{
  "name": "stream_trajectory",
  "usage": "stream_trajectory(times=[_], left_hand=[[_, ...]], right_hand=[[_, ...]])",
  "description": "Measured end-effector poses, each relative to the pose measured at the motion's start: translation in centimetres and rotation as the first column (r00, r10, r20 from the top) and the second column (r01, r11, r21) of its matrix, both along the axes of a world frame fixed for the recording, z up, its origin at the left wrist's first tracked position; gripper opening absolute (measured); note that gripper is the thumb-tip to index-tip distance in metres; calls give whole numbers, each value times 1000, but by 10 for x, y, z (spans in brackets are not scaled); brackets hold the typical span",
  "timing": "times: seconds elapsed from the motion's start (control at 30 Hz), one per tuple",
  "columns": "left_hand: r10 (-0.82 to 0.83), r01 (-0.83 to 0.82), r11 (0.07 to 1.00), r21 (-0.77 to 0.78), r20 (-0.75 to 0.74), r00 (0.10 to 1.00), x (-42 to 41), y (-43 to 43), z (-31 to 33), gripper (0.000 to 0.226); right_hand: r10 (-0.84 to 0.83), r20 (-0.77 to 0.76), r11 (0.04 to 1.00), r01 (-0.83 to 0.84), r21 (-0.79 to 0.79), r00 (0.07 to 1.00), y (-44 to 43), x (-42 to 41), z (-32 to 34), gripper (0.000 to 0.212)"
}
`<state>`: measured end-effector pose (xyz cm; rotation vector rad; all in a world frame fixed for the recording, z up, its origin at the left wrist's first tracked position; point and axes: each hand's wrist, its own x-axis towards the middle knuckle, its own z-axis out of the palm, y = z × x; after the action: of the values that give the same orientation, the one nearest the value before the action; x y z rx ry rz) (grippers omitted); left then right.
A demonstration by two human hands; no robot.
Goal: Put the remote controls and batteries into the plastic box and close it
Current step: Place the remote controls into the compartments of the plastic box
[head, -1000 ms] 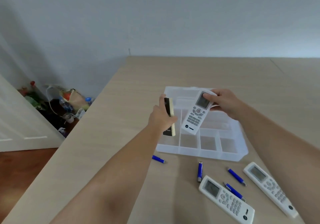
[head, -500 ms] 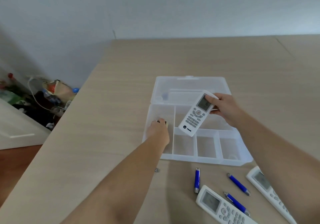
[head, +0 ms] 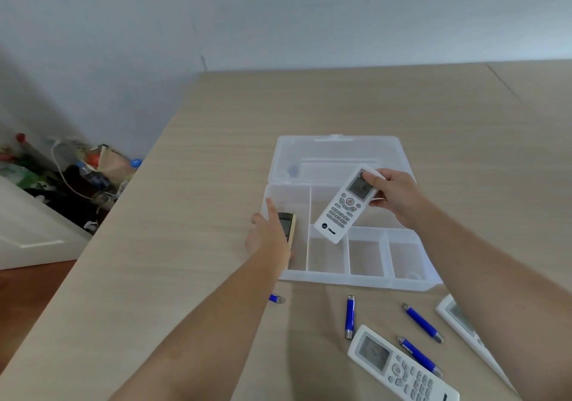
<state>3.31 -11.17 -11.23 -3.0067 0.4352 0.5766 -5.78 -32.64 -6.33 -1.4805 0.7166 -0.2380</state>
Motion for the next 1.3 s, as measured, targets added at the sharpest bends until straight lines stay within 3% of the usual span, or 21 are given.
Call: stream_trajectory(times=[0.1,0.33,0.43,0.5,0.57,0.67,0.77,0.83,0.9,1.0,1.07,1.13,1.2,1.3], left_hand=[[10,-11,997,-74,-9,1000,-2,3,3,123],[-15,13,999,-38,-58,998,-1,3,9,123],[-116,122,991,-57,92,989,1,1,15,111],[-142,184,952,-246,177,974,1,-8,22,92],[-103,103,914,-393,21,994,0,-21,28,67],[-100,-8,938,-347,-293,951,-7,-37,30,16],[-185,143,978,-152,-310,933,-10,-45,33,25],[-215,199,976,-86,-268,939,-12,-49,35,19],[-222,214,975,-59,-247,943,-14,-50,34,24],[-177,167,984,-59,-284,942,-10,-52,26,34],[-154,137,988,-77,-295,943,-7,-51,24,32],[-146,125,988,-87,-304,942,-6,-50,24,31],[-138,117,989,-86,-308,941,-5,-50,23,31],[-136,111,989,-98,-311,940,-5,-50,24,26]], right_hand=[[-82,-2,997,82,15,997,-2,-3,0,14],[-253,-24,966,254,45,967,-10,-6,-1,16],[-337,-61,937,341,71,939,-14,-4,-5,21],[-368,-109,923,377,76,923,-14,0,-12,22],[-399,-166,906,416,79,902,-12,2,-21,20],[-402,-229,880,443,173,887,-7,4,-34,8],[-377,-293,880,438,181,879,-6,7,-43,14],[-321,-366,922,377,91,873,-5,13,-43,15],[-195,-503,980,144,-139,842,-5,19,-42,17],[-56,-720,876,-313,-368,691,4,22,-36,26],[-57,-779,789,-450,-418,624,8,24,-41,41],[-114,-780,741,-470,-479,615,13,24,-45,60],[-165,-768,715,-462,-525,619,15,23,-47,62],[-207,-750,745,-395,-537,628,17,23,-50,68]])
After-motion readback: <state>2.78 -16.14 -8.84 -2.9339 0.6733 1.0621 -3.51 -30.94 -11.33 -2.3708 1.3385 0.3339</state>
